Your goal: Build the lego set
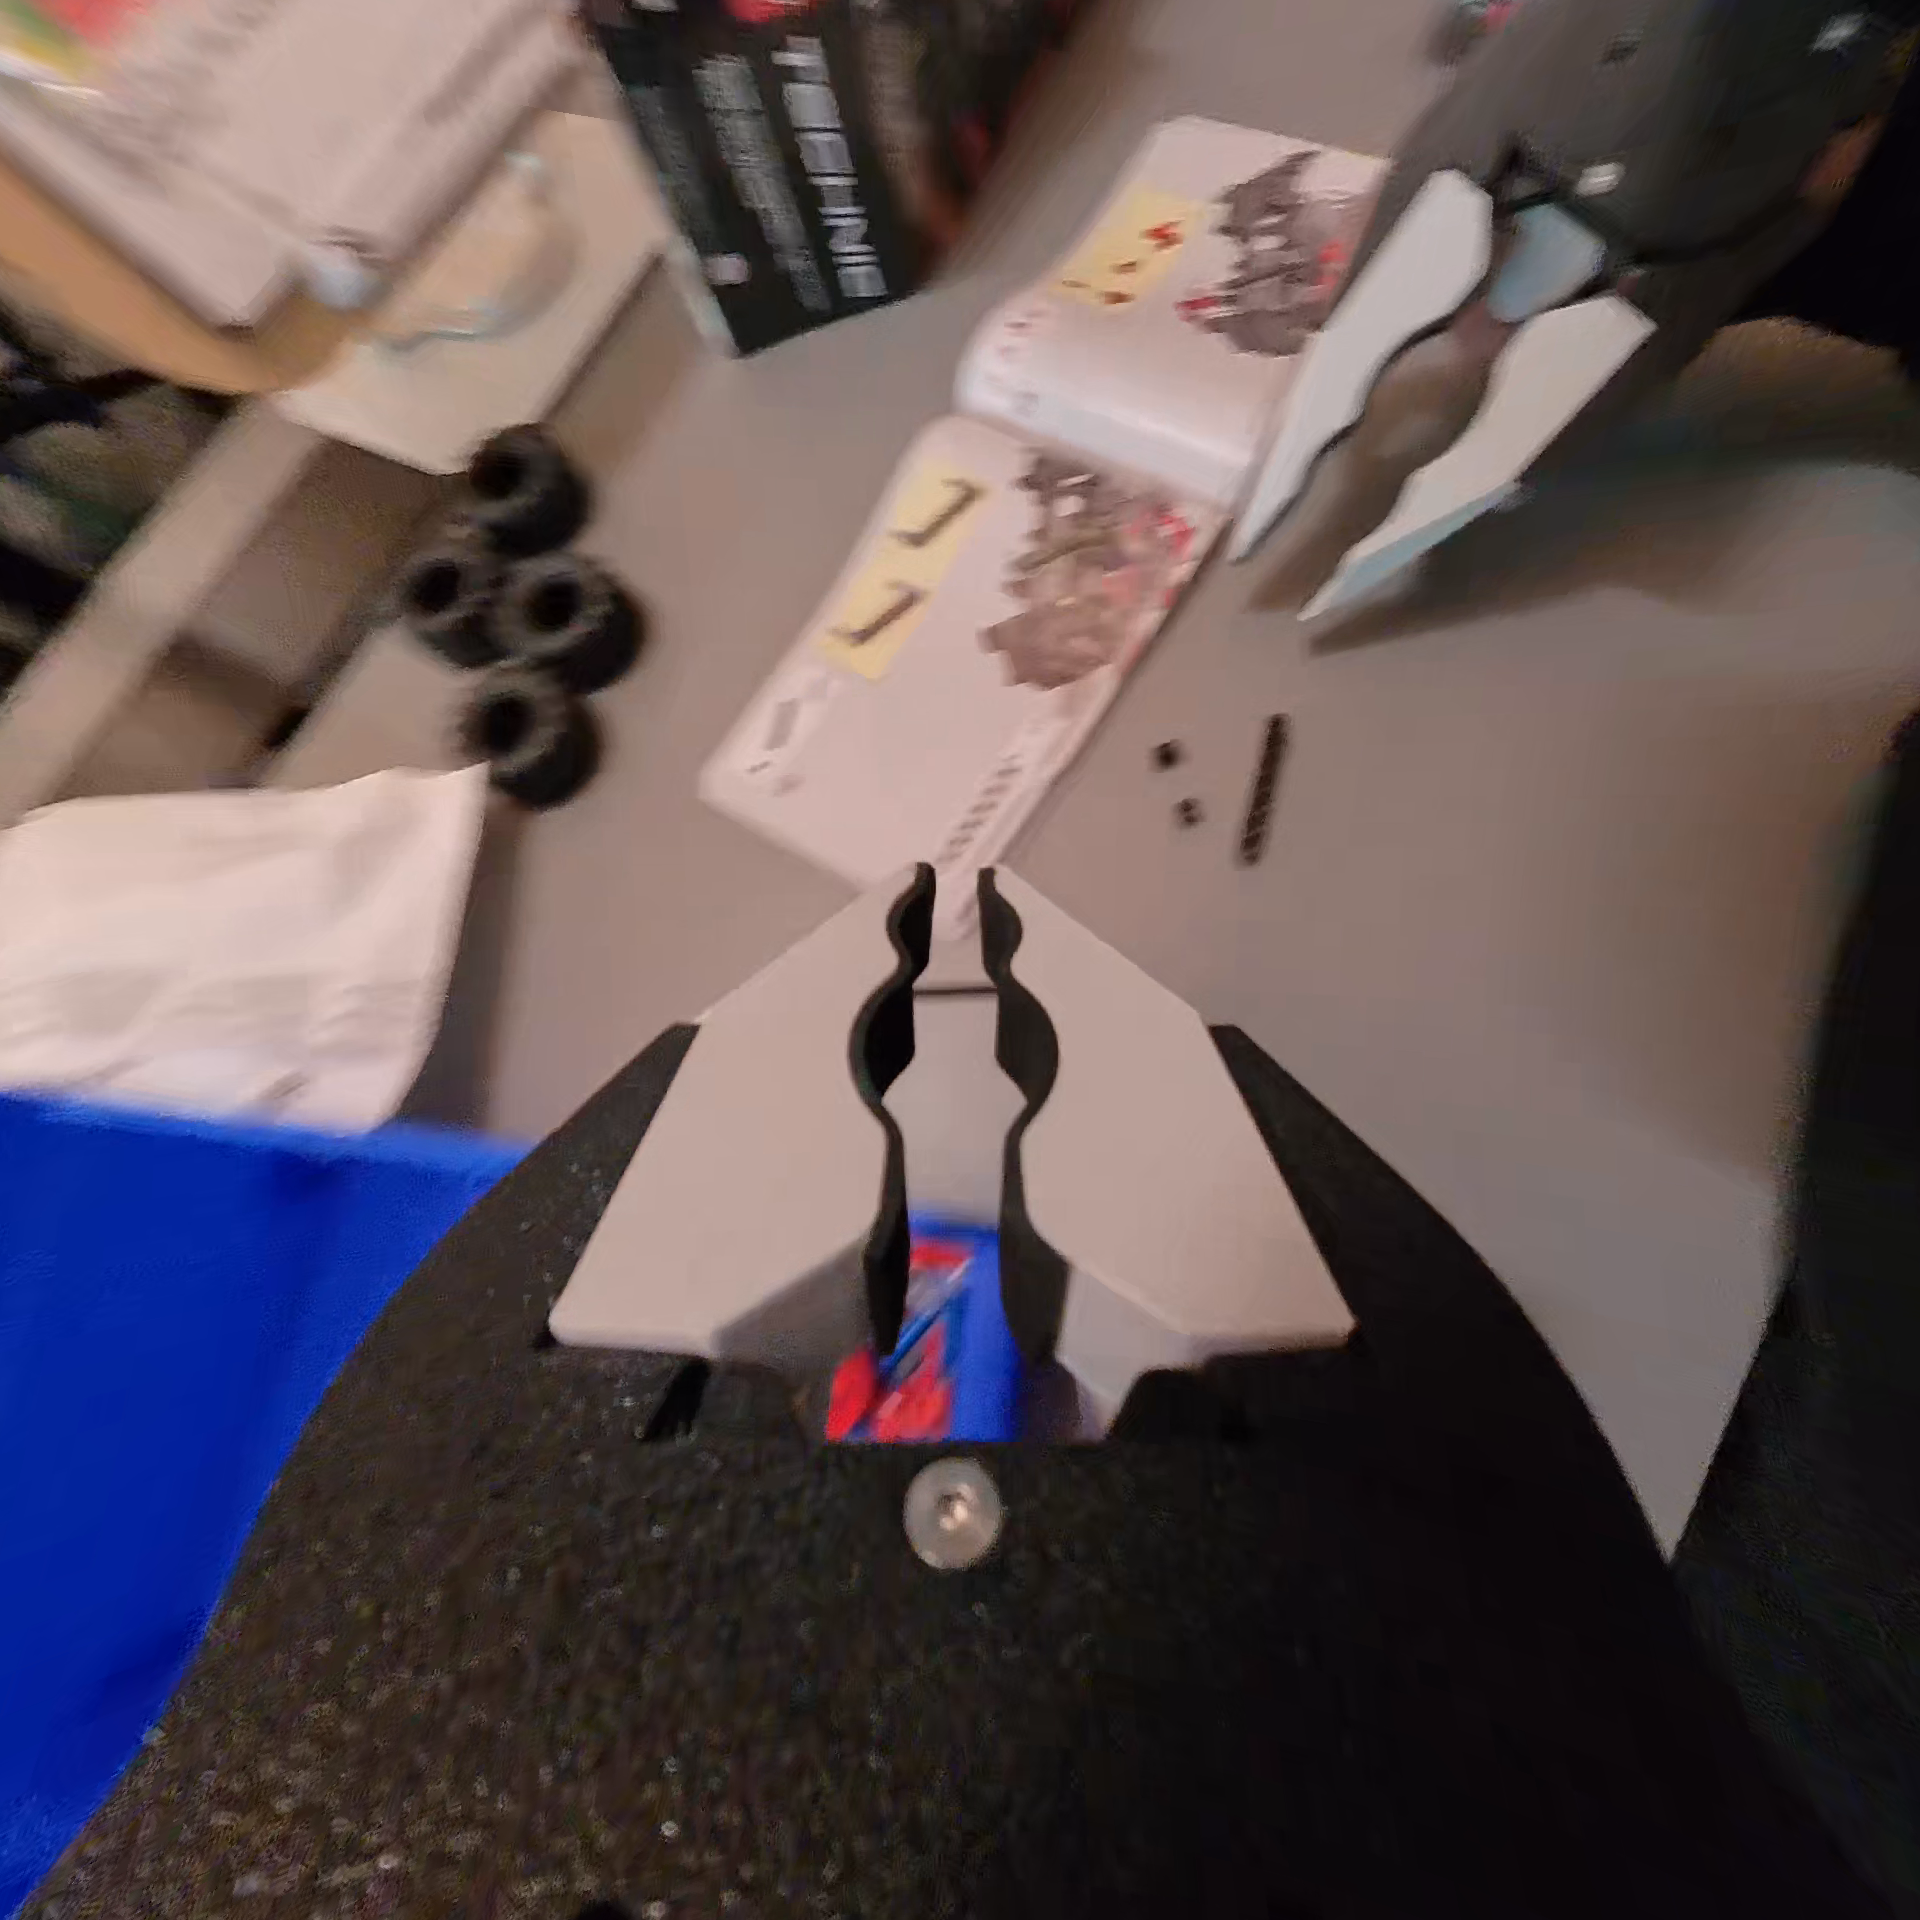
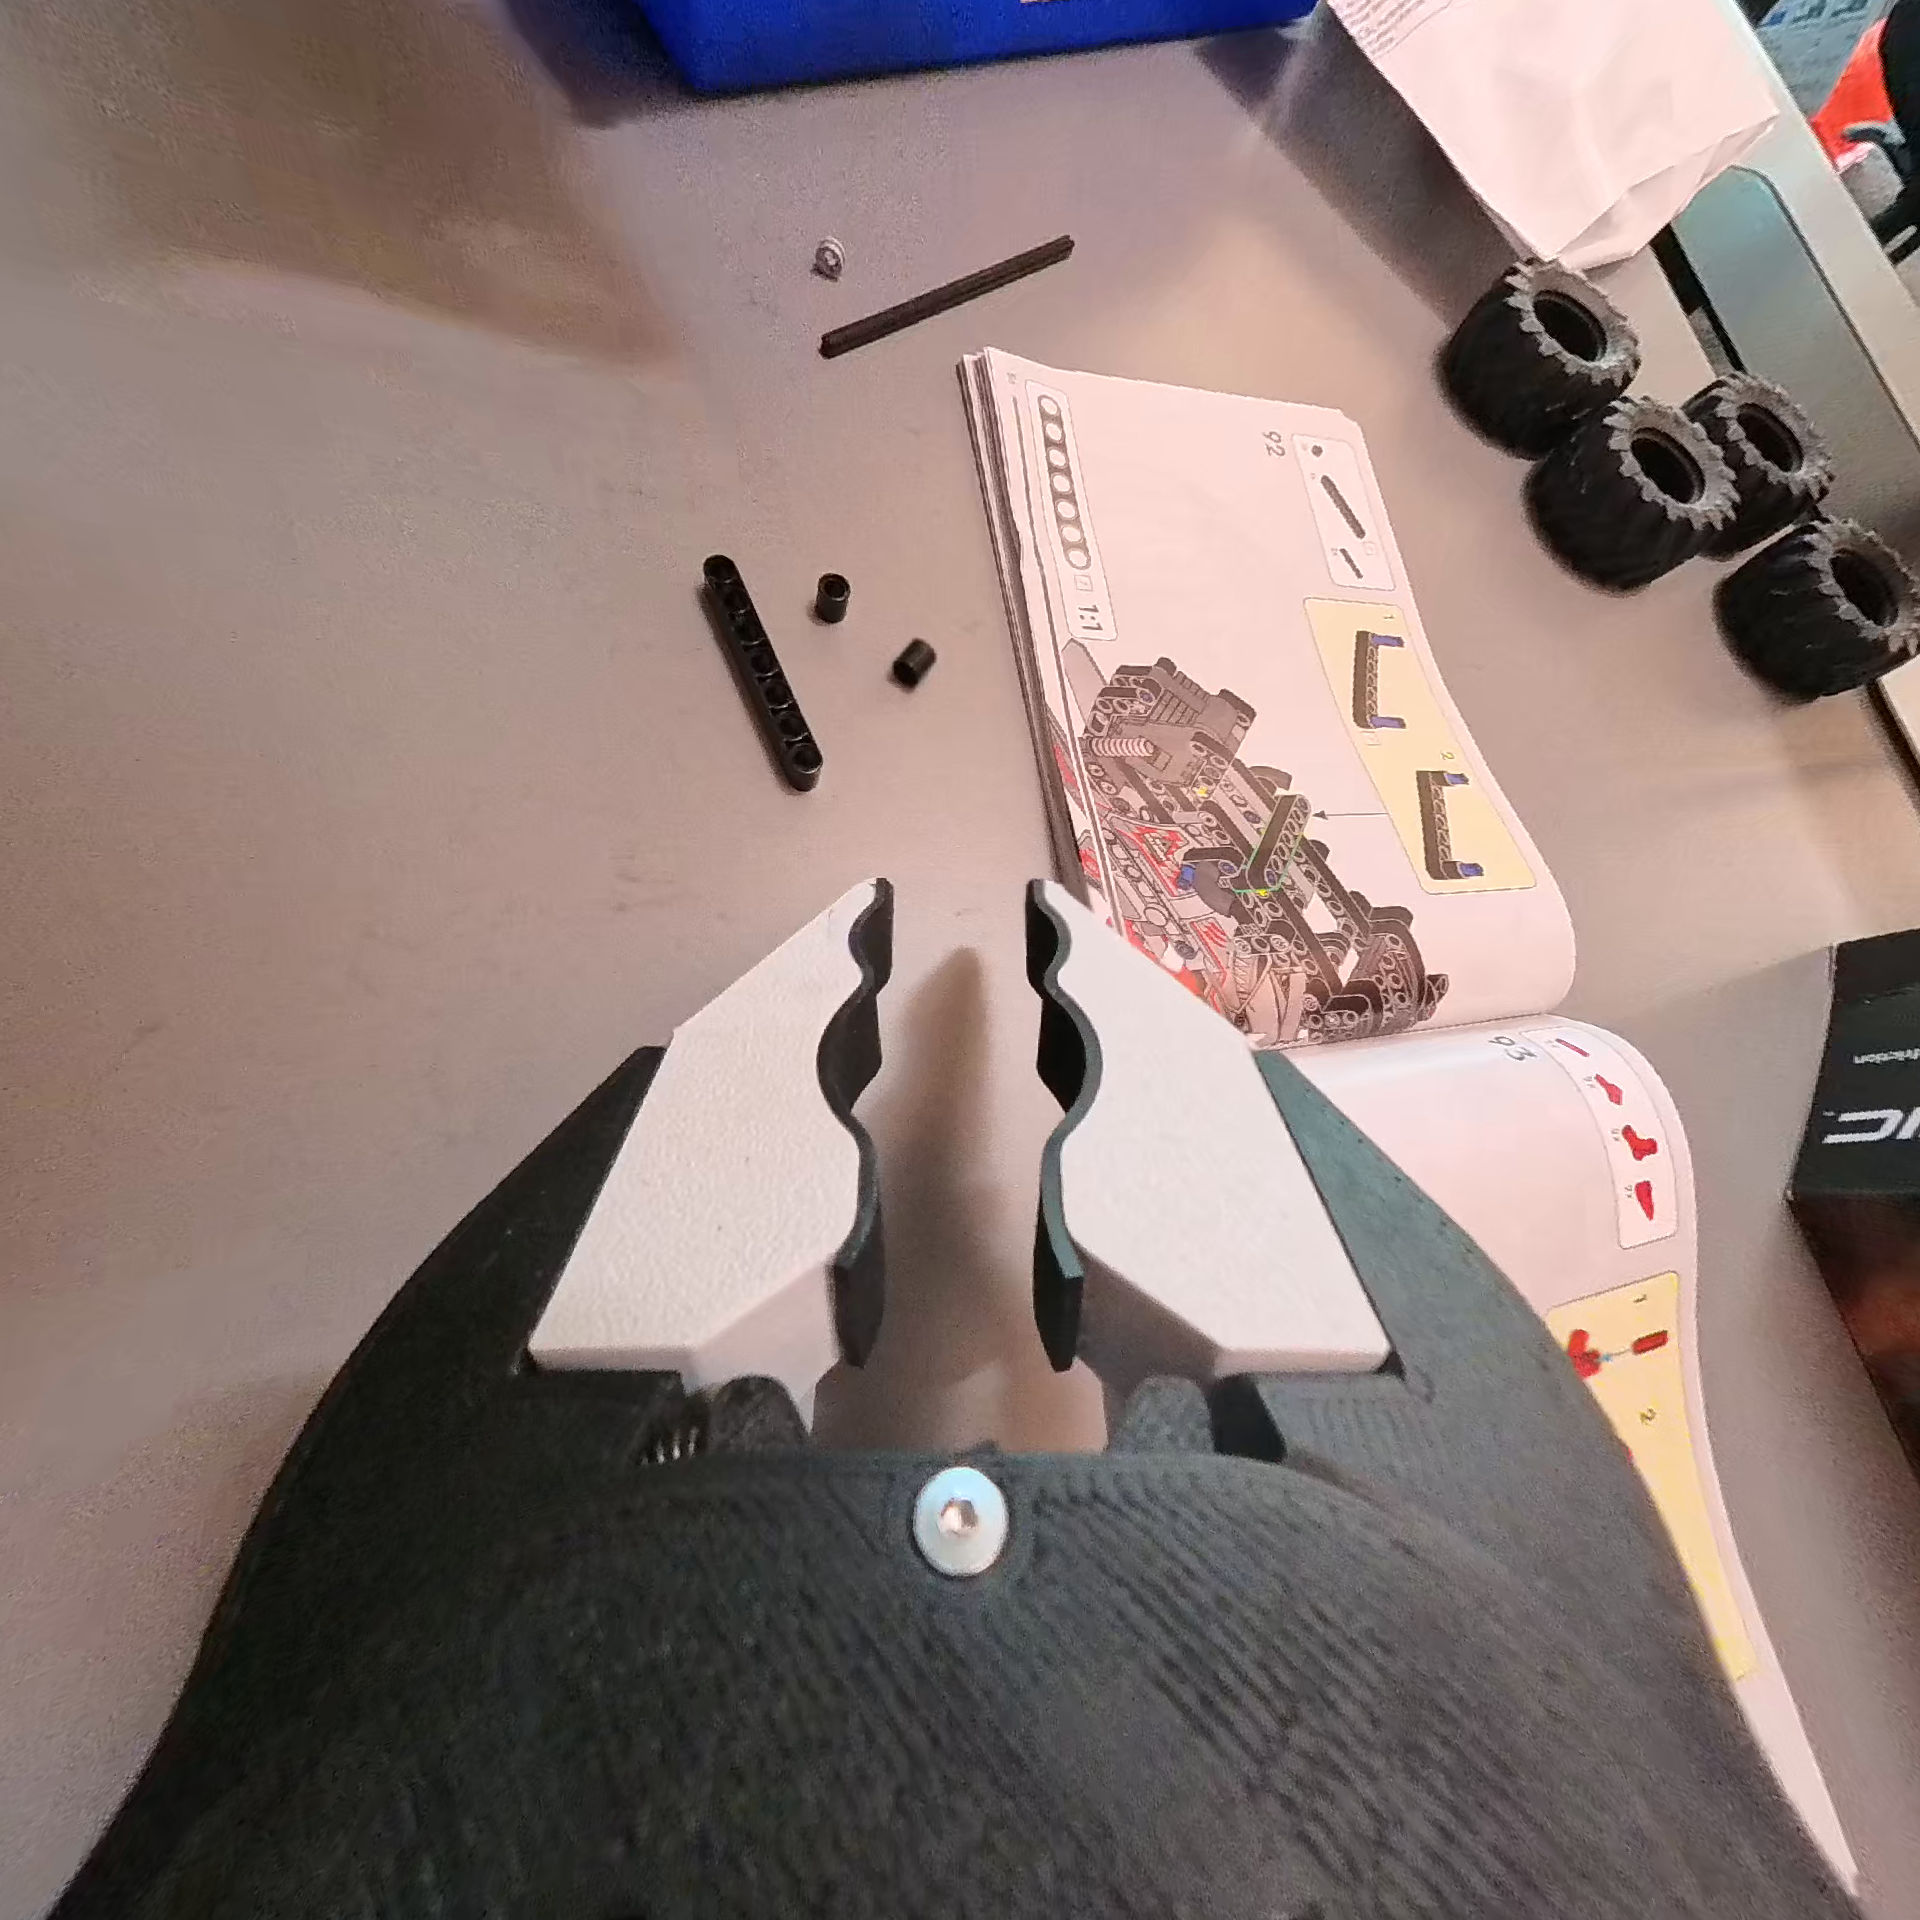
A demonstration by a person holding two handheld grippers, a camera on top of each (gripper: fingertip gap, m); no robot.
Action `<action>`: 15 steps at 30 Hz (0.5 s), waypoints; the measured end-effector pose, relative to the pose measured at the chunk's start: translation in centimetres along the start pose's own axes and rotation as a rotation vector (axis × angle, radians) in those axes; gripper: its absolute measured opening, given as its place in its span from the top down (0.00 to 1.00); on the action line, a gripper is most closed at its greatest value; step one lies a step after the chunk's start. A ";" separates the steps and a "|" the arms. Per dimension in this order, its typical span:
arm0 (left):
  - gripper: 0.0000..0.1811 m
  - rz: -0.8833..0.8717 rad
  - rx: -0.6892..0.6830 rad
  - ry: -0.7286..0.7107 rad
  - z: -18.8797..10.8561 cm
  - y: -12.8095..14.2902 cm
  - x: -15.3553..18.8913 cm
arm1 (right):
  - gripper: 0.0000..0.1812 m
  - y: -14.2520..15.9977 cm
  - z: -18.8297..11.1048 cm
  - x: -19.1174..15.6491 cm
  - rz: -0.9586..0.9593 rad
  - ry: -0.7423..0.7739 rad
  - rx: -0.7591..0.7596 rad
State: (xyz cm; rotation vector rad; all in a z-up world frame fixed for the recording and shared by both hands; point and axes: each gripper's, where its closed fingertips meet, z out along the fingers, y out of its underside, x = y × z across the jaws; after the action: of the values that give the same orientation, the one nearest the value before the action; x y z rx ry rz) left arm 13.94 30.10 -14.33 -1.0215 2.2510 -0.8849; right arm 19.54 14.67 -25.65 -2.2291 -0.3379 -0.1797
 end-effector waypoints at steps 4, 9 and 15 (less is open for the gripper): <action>0.94 0.038 -0.129 0.040 -4.5 5.3 -4.8 | 0.87 0.1 0.3 0.1 0.001 -0.004 0.004; 0.90 0.296 -0.321 0.323 -2.9 12.9 -3.0 | 0.87 -0.3 0.8 0.4 -0.009 -0.019 -0.019; 0.92 0.372 -0.433 0.478 0.6 16.5 -1.6 | 0.87 -1.1 1.1 0.5 -0.031 -0.015 -0.044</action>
State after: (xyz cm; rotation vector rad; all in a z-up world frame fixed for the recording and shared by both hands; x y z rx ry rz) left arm 7.75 39.48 -26.51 -0.5505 2.9995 -0.5249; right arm 19.70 16.25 -25.45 -2.2709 -0.3797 -0.1885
